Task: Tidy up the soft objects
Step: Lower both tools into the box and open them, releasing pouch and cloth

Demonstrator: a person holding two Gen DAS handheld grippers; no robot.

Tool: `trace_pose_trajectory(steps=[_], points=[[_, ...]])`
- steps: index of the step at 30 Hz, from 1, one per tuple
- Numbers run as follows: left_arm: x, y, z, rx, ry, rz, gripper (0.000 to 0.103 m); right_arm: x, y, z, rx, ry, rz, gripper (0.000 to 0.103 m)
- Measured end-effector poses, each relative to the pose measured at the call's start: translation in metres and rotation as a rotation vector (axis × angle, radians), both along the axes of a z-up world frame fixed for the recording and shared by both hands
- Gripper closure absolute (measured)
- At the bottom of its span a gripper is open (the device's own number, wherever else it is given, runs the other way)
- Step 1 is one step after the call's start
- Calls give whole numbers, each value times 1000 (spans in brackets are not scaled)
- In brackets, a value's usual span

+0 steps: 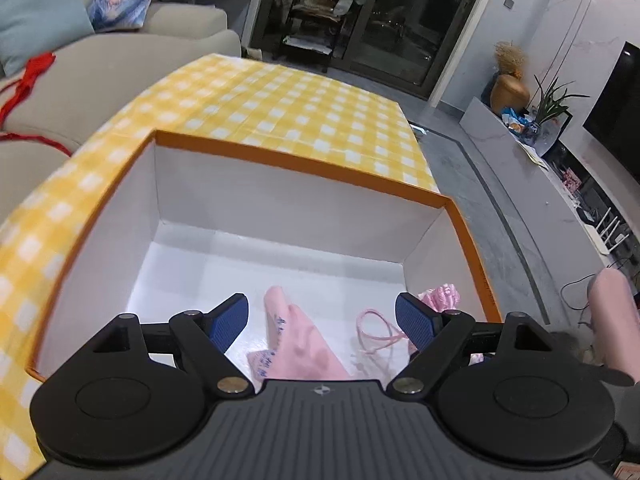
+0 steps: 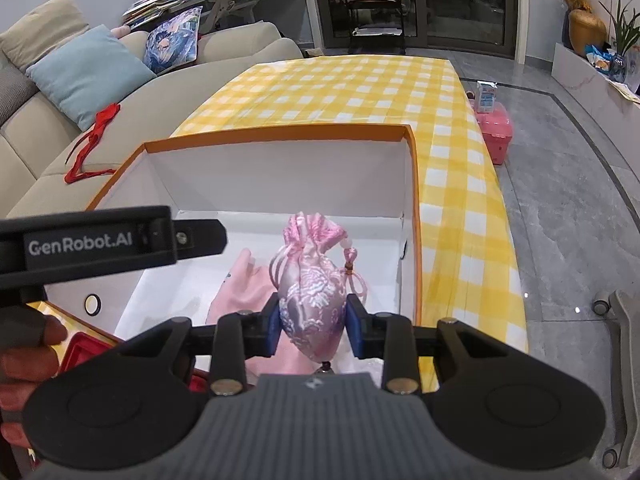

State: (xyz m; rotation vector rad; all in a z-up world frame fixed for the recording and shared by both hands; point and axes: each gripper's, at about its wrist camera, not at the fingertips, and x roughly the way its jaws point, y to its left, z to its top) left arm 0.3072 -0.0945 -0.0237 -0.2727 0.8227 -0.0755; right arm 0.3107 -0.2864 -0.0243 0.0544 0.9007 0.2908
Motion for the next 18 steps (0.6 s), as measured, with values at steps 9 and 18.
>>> trace_pose_trajectory(steps=[9,18], points=[[-2,8,1,-72,7,-3,5,-2,8,1,-30,-9,-11,61],[-8,13,8,-146,-22,-21,5,-7,21,-1,-33,-39,24,23]])
